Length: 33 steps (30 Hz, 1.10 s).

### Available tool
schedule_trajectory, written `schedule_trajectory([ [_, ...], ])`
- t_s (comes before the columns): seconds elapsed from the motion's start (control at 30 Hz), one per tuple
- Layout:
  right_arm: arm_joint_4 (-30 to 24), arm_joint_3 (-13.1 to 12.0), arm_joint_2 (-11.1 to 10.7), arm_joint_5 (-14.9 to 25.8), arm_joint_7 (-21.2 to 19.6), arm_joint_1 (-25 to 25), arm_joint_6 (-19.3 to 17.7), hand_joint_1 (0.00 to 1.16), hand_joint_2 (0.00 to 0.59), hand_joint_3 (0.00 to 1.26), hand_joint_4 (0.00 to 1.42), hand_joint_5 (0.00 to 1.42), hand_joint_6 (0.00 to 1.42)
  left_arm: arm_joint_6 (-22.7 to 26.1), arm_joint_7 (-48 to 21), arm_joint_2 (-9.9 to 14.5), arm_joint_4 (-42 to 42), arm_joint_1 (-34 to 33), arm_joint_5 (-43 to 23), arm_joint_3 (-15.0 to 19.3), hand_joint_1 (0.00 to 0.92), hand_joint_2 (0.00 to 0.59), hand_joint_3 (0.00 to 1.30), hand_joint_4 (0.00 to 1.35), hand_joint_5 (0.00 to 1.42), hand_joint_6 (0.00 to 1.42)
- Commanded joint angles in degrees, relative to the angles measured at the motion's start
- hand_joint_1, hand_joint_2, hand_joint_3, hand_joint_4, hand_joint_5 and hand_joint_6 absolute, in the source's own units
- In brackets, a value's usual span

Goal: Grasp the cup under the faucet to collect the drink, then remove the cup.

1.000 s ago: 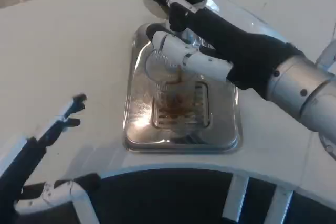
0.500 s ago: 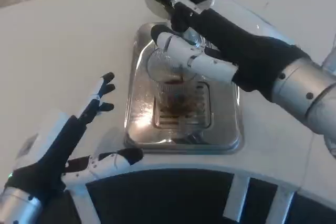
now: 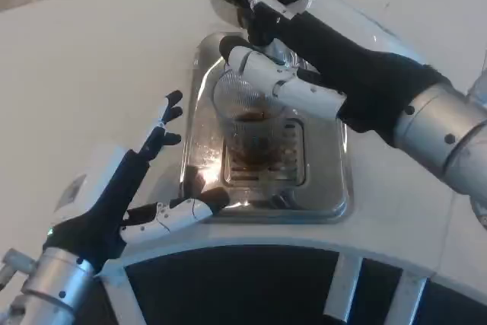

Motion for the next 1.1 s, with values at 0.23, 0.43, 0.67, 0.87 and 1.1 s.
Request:
schedule_trajectory([
  [0.23, -0.6, 1.5, 0.7, 0.5, 2.1, 0.7, 0.2, 0.00, 0.493, 0.00, 0.00, 0.00, 0.00, -0.1, 2.2, -0.1, 3.6, -2.3, 1.3, -1.3, 0.212, 0.023, 0.00, 0.00, 0.21, 0.19],
  [0.43, -1.5, 2.0, 1.0, -0.1, 2.4, 0.5, 1.1, 0.00, 0.493, 0.00, 0.00, 0.00, 0.00, 0.3, 2.7, -0.5, 5.0, -3.9, 1.6, -1.8, 0.212, 0.023, 0.00, 0.00, 0.21, 0.19],
  [0.67, -2.7, 2.0, 0.8, -0.4, 2.7, 0.7, 2.4, 0.00, 0.493, 0.00, 0.00, 0.00, 0.00, 0.6, 3.3, -1.0, 6.1, -5.5, 2.2, -2.9, 0.216, 0.029, 0.00, 0.00, 0.21, 0.19],
  [0.87, -3.8, 1.5, 0.2, -0.4, 2.9, 1.3, 3.3, 0.00, 0.493, 0.00, 0.00, 0.00, 0.00, 1.1, 3.8, -1.7, 7.0, -7.4, 2.6, -3.7, 0.217, 0.030, 0.00, 0.00, 0.21, 0.19],
  [1.1, -4.0, 1.0, 0.0, -0.1, 2.8, 1.6, 3.6, 0.00, 0.493, 0.00, 0.00, 0.00, 0.00, 1.1, 4.9, -1.6, 9.3, -9.3, 3.3, -4.8, 0.246, 0.039, 0.00, 0.00, 0.22, 0.19],
])
